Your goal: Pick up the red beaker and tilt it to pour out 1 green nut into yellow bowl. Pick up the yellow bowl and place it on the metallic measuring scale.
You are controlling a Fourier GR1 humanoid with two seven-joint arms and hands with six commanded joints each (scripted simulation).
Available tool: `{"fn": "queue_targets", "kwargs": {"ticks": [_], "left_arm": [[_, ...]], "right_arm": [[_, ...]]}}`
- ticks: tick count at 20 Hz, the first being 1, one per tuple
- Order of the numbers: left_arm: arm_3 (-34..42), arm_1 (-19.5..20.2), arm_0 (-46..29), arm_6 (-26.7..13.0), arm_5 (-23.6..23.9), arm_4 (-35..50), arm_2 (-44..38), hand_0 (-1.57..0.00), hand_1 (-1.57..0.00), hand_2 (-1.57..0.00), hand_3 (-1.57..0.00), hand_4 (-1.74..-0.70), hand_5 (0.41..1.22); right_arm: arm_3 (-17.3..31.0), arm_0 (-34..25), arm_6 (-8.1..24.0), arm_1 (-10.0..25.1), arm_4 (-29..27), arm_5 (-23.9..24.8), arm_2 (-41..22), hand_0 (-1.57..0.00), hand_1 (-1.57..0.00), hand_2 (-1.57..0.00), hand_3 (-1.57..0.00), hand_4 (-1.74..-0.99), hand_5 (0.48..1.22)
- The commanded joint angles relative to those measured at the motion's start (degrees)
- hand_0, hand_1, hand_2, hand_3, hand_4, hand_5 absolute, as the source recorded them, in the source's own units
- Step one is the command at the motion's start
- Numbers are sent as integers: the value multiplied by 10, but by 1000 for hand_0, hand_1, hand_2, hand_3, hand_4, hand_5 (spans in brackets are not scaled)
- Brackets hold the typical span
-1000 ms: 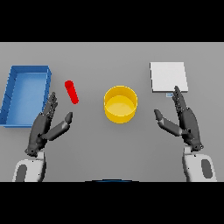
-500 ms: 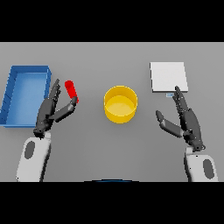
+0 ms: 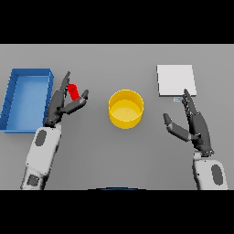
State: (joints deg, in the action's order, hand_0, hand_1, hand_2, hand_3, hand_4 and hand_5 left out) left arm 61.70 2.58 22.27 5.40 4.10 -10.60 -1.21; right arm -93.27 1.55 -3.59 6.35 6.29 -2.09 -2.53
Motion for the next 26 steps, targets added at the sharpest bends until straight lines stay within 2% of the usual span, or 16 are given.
{"fn": "queue_targets", "kwargs": {"ticks": [1, 6, 7, 9, 10, 12, 14, 16, 17, 19, 20, 21, 24, 26], "left_arm": [[-16, 1, 11, 5, -2, 2, -4, 1, 1, 1, 1, -1245, 660], [-58, -13, 37, 42, 6, 12, -19, 1, 1, -1, 1, -1331, 709], [-73, -17, 44, 44, 12, 13, -23, 1, -6, -50, -30, -1347, 726], [-88, -18, 59, 51, 17, 22, -37, -338, -306, -322, -239, -1385, 765], [-95, -26, 60, 60, 20, 28, -42, -585, -556, -551, -416, -1416, 786], [-116, -30, 71, 77, 24, 36, -53, -940, -921, -918, -832, -1425, 943], [-120, -32, 75, 82, 35, 27, -52, -1167, -1155, -1153, -1081, -1529, 1043], [-116, -31, 74, 90, 36, 25, -44, -1312, -1305, -1304, -1151, -1596, 1107], [-112, -33, 67, 100, 33, 29, -42, -1364, -1358, -1357, -1176, -1621, 1130], [-111, -33, 71, 83, 36, 24, -33, -1439, -1435, -1434, -1318, -1560, 1163], [-109, -36, 67, 96, 37, 18, -24, -1465, -1462, -1462, -1369, -1542, 1174], [-101, -32, 67, 91, 35, 18, -24, -1486, -1484, -1483, -1409, -1529, 1184], [-70, -30, 64, 76, 33, 15, -24, -1528, -1526, -1526, -1488, -1507, 1202], [-52, -31, 73, 57, 37, 12, -24, -1543, -1542, -1542, -1518, -1502, 1209]], "right_arm": [[-2, -2, 2, 0, -7, -3, 2, 1, 1, 1, 1, -1299, 639], [1, 2, -1, -3, -8, -1, 4, 1, 1, 1, 1, -1303, 646], [-4, 5, -2, -6, -3, 3, 1, 1, 1, 1, 1, -1301, 647], [-2, 0, 7, -4, -2, 4, 1, 1, 1, 1, 1, -1294, 645], [3, -4, 14, -9, 1, 7, -1, 1, 1, 1, 1, -1292, 645], [-4, 2, 12, -10, 2, 8, -3, 1, 1, 1, 1, -1290, 646], [-6, -3, 16, -8, 0, 8, 0, 1, 1, 1, 1, -1291, 649], [-2, -2, 14, -6, 2, 8, 1, 1, 1, 1, 1, -1290, 651], [-8, 1, 8, -6, -2, 7, 1, 1, 1, 1, 1, -1290, 649], [-4, 0, 12, -10, 4, 9, -4, 1, 1, 1, 1, -1287, 647], [2, -4, 14, -10, 3, 11, -1, 1, 1, 1, 1, -1288, 648], [5, -4, 7, -10, 4, 10, -1, 1, 1, 1, 1, -1287, 650], [2, 3, -5, -8, 1, 8, 2, 1, 1, 1, 1, -1292, 655], [-1, -2, 5, -8, 2, 9, 0, 1, 1, 1, 1, -1294, 659]]}}
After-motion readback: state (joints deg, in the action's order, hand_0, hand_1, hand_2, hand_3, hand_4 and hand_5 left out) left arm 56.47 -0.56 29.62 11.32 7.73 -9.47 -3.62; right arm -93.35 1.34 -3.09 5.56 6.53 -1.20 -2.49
